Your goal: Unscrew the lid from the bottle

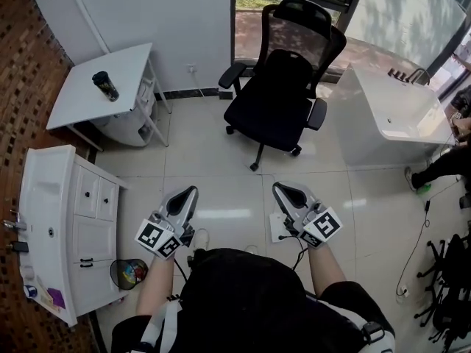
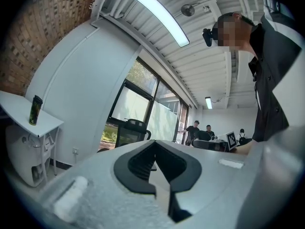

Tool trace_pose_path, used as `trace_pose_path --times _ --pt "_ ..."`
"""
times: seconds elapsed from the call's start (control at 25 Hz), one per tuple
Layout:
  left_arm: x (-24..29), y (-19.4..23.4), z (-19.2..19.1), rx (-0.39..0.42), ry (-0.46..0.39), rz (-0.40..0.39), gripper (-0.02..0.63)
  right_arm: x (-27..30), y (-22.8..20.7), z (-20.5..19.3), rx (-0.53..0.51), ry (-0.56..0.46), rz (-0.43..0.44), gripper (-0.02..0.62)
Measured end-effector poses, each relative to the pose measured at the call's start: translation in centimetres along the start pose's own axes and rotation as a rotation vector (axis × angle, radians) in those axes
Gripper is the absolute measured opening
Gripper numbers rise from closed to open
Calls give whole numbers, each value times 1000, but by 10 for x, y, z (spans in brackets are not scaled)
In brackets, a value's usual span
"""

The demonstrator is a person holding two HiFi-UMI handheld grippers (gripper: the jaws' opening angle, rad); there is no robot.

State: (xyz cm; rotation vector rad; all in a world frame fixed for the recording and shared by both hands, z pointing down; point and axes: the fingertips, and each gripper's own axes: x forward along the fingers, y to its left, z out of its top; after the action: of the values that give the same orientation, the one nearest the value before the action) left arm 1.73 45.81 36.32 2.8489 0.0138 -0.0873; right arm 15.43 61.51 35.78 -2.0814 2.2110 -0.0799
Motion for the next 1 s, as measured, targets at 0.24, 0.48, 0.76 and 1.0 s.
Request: trace_pose_path --times 0.24,0.48,0.76,1.0 --pt "-7 11 -3 -6 6 27 3 20 5 2 13 14 38 5" --pt "-2 32 10 12 -12 25 2 40 0 1 -7 8 41 5" --pt "-8 75 27 36 -21 25 2 92 3 4 -26 15 50 5" --pt "-30 129 51 56 -43 66 2 157 23 11 -32 25 102 5"
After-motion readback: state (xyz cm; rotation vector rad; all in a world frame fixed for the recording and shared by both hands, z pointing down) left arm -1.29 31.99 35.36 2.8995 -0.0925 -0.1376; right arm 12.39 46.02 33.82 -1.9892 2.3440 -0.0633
